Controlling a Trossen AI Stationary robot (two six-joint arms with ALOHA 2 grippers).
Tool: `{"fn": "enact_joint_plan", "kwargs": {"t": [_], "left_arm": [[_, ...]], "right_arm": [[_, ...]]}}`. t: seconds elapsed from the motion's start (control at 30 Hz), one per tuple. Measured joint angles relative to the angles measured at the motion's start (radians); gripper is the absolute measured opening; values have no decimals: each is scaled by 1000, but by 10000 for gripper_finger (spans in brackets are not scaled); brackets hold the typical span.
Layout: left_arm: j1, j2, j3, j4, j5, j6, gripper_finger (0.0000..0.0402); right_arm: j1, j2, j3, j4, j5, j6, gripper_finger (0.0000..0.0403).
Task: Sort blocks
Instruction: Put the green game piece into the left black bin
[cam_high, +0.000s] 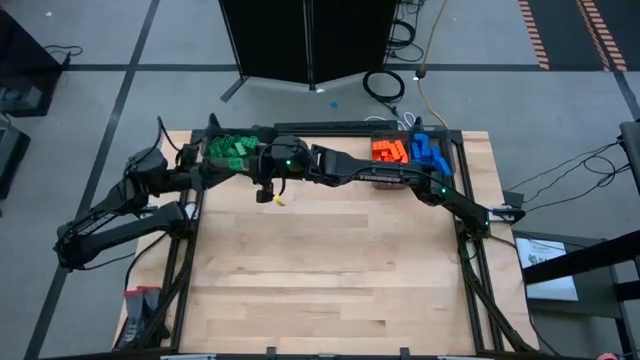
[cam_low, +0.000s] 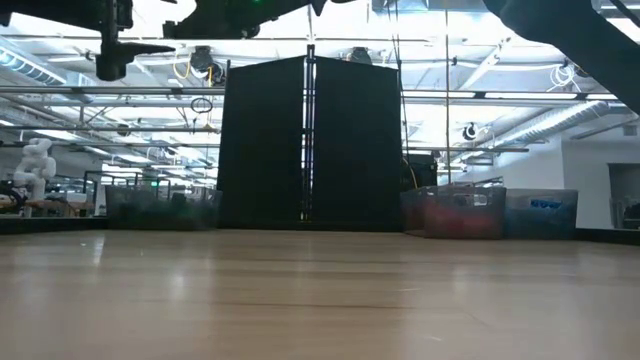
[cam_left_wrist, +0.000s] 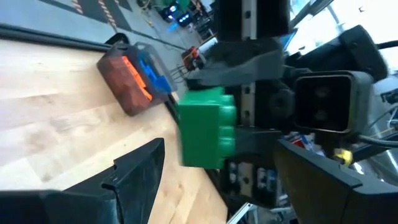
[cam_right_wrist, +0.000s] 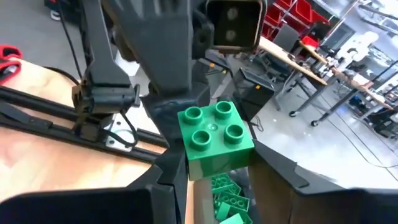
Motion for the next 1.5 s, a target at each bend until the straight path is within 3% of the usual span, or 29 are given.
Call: {"fn": "enact_joint_plan", "kwargs": {"t": [0.57,0.77,1.03,1.23,1.3,1.43,1.5], "left_arm": [[-6,100,0,116,29,1,292],[-6,111,0,117,29,20,228],[-6,108,0,112,-17,29,79],[-6,108,0,115,-27,29,75],[-6,108,0,118,-33,27,75],[-6,109,0,103,-78,46,75],[-6,109,2,65,-146,82,75]], "right_arm": [[8,1,0,10,-7,5,116],[7,2,0,9,-6,4,116],[6,2,0,-6,-5,-1,116],[6,2,0,-6,-6,-10,116],[6,2,0,-6,-3,-17,136],[5,2,0,-42,19,-1,231],[4,0,0,-103,84,10,277]]}}
